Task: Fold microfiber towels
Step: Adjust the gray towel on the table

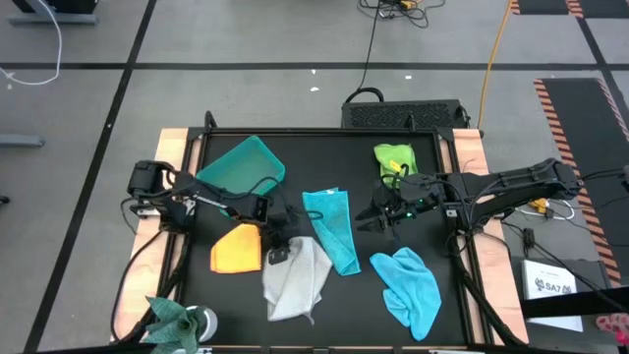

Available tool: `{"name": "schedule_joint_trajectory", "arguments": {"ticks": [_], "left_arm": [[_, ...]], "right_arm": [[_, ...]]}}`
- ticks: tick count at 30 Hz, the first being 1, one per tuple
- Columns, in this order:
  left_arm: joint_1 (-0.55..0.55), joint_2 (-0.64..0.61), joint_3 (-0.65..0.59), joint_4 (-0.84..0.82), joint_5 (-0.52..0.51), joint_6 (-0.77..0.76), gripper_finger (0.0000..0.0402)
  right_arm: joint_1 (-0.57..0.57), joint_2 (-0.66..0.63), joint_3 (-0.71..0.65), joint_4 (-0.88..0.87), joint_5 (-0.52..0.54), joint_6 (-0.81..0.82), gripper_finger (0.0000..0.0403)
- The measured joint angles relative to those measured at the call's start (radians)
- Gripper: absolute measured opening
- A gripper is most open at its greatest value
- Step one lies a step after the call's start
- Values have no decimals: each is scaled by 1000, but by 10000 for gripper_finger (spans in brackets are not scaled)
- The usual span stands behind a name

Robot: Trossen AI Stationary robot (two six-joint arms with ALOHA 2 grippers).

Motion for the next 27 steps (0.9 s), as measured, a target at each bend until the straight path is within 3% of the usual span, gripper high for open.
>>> {"name": "schedule_joint_trajectory", "arguments": {"ticks": [6,16,23,27], "left_arm": [[-128,-73,0,-61,1,-84,6],[-357,-126,2,-11,3,-289,3],[-370,-92,2,-7,-31,-291,3],[-344,-85,2,-9,-135,-295,32]], "right_arm": [[0,0,0,0,0,-7,134],[0,0,0,3,0,-36,134],[0,0,0,13,0,-34,134],[0,0,0,25,-1,-30,134]]}}
